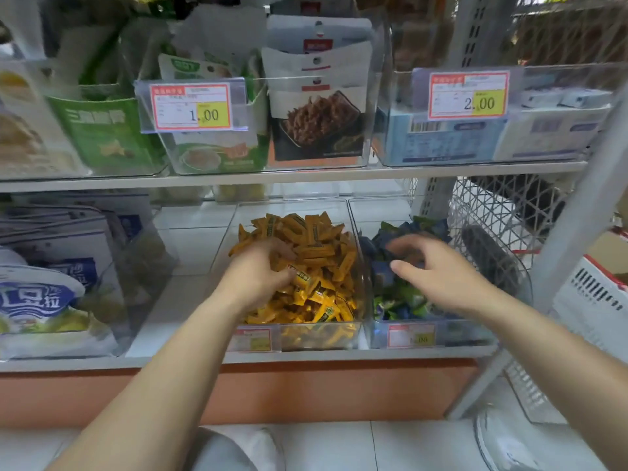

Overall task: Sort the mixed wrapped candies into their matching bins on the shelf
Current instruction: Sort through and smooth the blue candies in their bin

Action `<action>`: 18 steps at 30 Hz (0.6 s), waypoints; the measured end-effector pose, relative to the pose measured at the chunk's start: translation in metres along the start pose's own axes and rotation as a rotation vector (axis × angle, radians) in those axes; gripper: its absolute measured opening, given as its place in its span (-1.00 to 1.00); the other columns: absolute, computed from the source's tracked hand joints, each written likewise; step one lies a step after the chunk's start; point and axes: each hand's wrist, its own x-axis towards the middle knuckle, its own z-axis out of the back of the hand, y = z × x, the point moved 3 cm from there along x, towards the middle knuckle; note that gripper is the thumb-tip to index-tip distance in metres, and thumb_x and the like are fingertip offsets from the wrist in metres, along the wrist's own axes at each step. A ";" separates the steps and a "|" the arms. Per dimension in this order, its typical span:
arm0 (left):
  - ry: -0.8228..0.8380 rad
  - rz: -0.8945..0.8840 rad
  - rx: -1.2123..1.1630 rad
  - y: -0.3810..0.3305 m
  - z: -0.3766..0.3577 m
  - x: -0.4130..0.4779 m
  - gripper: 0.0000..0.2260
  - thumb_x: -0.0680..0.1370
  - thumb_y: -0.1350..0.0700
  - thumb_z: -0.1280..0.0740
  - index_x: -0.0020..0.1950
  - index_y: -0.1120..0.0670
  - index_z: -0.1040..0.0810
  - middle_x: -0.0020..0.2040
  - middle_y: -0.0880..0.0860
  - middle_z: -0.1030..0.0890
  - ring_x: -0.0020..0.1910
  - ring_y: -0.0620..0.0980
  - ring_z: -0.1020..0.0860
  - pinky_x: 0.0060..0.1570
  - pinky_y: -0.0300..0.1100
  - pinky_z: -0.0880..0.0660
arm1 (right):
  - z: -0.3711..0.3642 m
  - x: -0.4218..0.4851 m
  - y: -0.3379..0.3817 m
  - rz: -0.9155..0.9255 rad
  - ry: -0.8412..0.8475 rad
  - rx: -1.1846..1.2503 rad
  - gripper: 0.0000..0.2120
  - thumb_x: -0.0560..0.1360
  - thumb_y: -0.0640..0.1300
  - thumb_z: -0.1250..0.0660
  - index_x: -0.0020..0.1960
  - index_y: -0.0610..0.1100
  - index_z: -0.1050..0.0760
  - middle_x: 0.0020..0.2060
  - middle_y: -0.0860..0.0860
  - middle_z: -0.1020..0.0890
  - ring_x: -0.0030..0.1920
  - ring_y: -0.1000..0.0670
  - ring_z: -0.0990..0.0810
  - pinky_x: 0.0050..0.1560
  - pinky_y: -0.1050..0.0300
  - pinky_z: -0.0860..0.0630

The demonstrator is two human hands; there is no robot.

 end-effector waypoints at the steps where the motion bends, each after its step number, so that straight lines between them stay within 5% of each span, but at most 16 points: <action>1: 0.020 -0.002 0.081 -0.002 0.002 -0.001 -0.80 0.44 0.01 -0.46 0.01 -0.17 -0.54 0.04 -0.15 -0.54 -0.09 -0.16 -0.50 -0.25 -0.28 -0.41 | 0.008 -0.006 -0.013 -0.022 0.000 -0.025 -0.71 0.57 0.00 -0.32 0.29 0.05 -0.53 0.12 0.14 -0.60 0.07 0.18 -0.56 -0.02 0.31 -0.42; 6: 0.029 0.085 0.502 -0.017 0.016 -0.007 -0.82 0.45 -0.04 -0.37 0.02 -0.06 -0.56 0.01 0.02 -0.58 -0.03 0.07 -0.55 -0.08 -0.01 -0.58 | 0.028 -0.026 -0.061 -0.109 -0.042 -0.166 -0.72 0.56 -0.05 -0.34 0.25 -0.05 -0.58 0.11 -0.02 -0.59 0.10 -0.04 -0.59 0.10 0.06 -0.49; 9: -0.112 -0.102 0.362 -0.050 0.006 -0.014 -0.80 0.52 -0.07 -0.35 0.09 -0.04 -0.60 0.00 0.00 -0.58 -0.04 0.04 -0.56 -0.10 -0.05 -0.56 | 0.019 -0.032 -0.058 -0.024 -0.035 -0.154 -0.71 0.55 0.03 -0.31 0.25 0.02 -0.57 0.11 0.08 -0.58 0.14 0.02 -0.57 0.12 0.08 -0.49; 13: 0.036 -0.411 0.176 -0.099 -0.041 -0.023 -0.73 0.54 -0.11 -0.35 0.21 -0.09 -0.57 0.13 -0.13 -0.54 0.11 -0.13 -0.50 0.08 -0.17 -0.49 | -0.016 -0.028 -0.045 0.096 0.264 -0.228 -0.64 0.58 0.18 -0.16 0.32 0.17 -0.53 0.32 0.08 -0.51 0.33 0.00 -0.45 0.32 -0.03 -0.40; 18: 0.084 -0.559 0.346 -0.114 -0.085 -0.013 -0.67 0.52 -0.16 -0.34 0.25 -0.10 -0.56 0.26 -0.10 -0.54 0.26 -0.05 -0.48 0.16 -0.06 -0.50 | -0.017 -0.014 -0.062 -0.027 0.516 -0.400 -0.56 0.57 0.33 -0.16 0.25 0.12 -0.60 0.31 0.03 -0.53 0.27 -0.04 -0.50 0.27 -0.01 -0.44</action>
